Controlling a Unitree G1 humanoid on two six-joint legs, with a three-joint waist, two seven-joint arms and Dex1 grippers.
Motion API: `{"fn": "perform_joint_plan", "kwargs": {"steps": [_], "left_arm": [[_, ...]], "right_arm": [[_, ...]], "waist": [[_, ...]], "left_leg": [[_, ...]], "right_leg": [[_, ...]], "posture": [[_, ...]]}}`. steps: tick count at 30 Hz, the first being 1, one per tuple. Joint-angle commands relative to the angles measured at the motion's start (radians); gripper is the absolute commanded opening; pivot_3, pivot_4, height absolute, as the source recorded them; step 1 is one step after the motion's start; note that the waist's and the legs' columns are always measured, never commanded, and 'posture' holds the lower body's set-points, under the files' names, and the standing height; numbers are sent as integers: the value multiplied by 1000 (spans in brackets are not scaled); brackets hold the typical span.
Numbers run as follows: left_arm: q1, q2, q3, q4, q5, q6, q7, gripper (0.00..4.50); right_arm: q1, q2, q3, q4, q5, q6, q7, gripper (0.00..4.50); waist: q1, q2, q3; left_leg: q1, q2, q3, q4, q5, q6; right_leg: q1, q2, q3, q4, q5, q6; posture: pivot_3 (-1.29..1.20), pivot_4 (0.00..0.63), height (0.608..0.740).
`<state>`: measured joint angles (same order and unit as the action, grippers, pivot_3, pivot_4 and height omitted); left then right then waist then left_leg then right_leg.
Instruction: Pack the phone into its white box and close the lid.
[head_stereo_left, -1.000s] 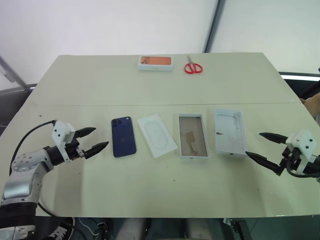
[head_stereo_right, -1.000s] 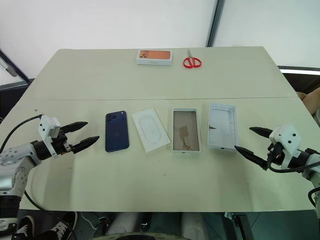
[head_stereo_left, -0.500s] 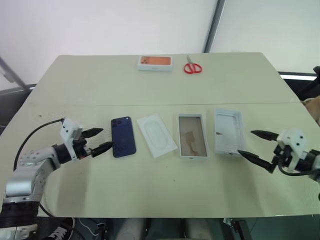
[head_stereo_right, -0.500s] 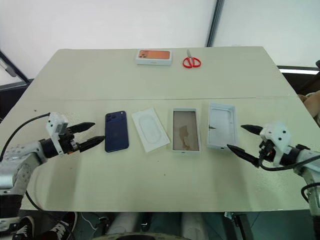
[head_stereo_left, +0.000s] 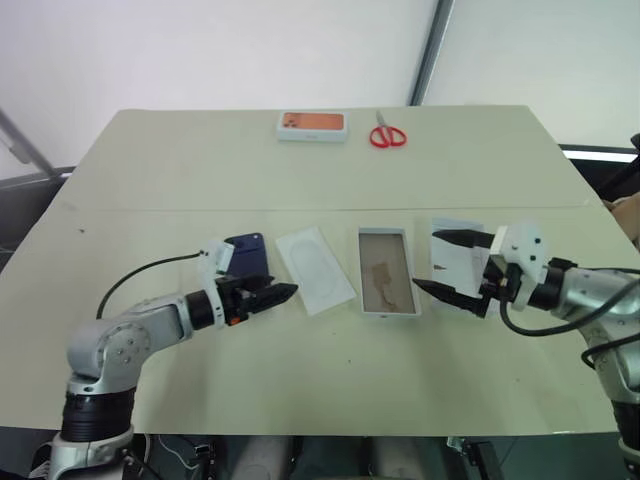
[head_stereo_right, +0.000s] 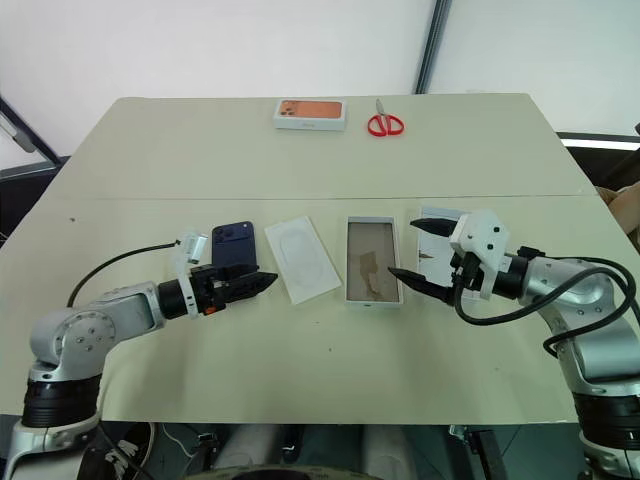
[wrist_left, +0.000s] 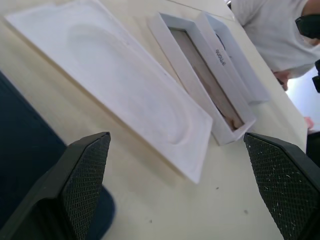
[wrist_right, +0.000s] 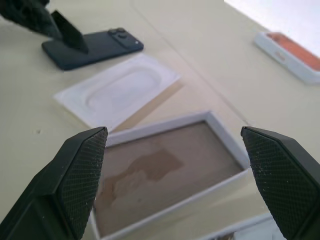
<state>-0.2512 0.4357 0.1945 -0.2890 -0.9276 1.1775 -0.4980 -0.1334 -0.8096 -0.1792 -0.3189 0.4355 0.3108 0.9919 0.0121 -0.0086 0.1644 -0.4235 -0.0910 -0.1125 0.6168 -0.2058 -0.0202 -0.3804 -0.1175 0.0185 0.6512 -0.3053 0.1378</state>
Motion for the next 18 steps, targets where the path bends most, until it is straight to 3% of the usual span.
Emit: {"fn": "perform_joint_plan", "kwargs": {"steps": [1,7,18], "left_arm": [[-33,-14,-10,-5,-7,88,94,4500],[-63,-34,64,22,-67,236,184,4500],[-214,-233,200,169,-97,392,357,4500]], "right_arm": [[-4,9,15,-13,-3,-14,-2,4477],[-11,5,11,9,-8,-27,-7,4477],[-20,26,34,3,-21,-31,-33,4477]], "waist": [[-1,0,0],[-4,0,0],[0,0,0]], "left_leg": [[0,0,0,0,0,0],[1,0,0,0,0,0],[1,-1,0,1,0,0]], "right_leg": [[0,0,0,0,0,0],[0,0,1,1,0,0],[1,0,0,1,0,0]], "posture": [[0,150,740],[0,150,740],[0,150,740]]}}
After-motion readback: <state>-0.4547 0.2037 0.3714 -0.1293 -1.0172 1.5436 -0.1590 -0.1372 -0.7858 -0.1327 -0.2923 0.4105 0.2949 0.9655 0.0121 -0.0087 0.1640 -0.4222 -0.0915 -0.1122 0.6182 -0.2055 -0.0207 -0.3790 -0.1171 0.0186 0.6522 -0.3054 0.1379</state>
